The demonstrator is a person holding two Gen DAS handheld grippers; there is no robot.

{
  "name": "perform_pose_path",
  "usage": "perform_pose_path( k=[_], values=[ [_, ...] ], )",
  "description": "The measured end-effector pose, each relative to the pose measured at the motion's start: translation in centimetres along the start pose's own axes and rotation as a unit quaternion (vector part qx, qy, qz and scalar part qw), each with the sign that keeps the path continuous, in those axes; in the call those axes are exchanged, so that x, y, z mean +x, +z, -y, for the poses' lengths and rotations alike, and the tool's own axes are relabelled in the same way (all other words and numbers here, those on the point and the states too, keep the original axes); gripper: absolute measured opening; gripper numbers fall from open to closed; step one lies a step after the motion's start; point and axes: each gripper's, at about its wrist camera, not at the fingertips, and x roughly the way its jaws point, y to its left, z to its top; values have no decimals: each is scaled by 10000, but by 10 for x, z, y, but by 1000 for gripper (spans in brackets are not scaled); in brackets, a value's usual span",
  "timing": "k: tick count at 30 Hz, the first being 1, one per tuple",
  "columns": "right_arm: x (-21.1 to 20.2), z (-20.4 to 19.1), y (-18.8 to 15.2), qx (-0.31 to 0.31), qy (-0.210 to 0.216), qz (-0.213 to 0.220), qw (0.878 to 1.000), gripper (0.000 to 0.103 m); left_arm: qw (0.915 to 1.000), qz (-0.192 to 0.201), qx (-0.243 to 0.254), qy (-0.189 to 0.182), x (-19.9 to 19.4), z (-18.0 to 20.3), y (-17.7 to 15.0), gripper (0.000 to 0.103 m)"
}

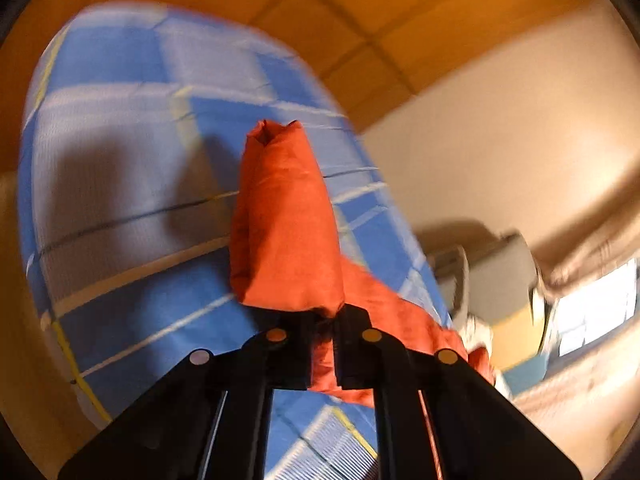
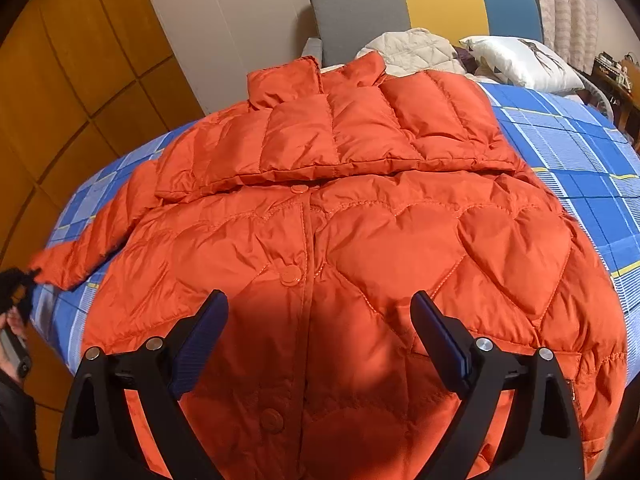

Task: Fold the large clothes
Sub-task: 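Grasp the other sleeve cuff with the left gripper and fold it across the body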

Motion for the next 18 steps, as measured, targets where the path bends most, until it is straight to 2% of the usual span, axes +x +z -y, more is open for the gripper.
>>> perform_pose_path(
  k=[4, 9, 11, 15, 18],
  values=[
    [-4, 1, -1, 4, 82, 66, 9999, 92, 9944, 38, 937, -477, -10, 68, -12, 6],
    [-12, 8, 0, 100, 197, 170, 9996, 92, 9755, -238, 1945, -1001, -10, 143, -53, 6],
    [-14, 12, 1, 145, 222, 198, 9995, 92, 9623, -417, 2428, -1152, -4, 172, -81, 6],
    [-16, 21, 3, 283, 349, 205, 9988, 92, 9397, -782, 3071, -1288, 11, 209, -129, 6],
    [-16, 27, 8, 413, 538, 179, 9975, 92, 9152, -1059, 3674, -1274, 19, 223, -175, 6]
  ],
)
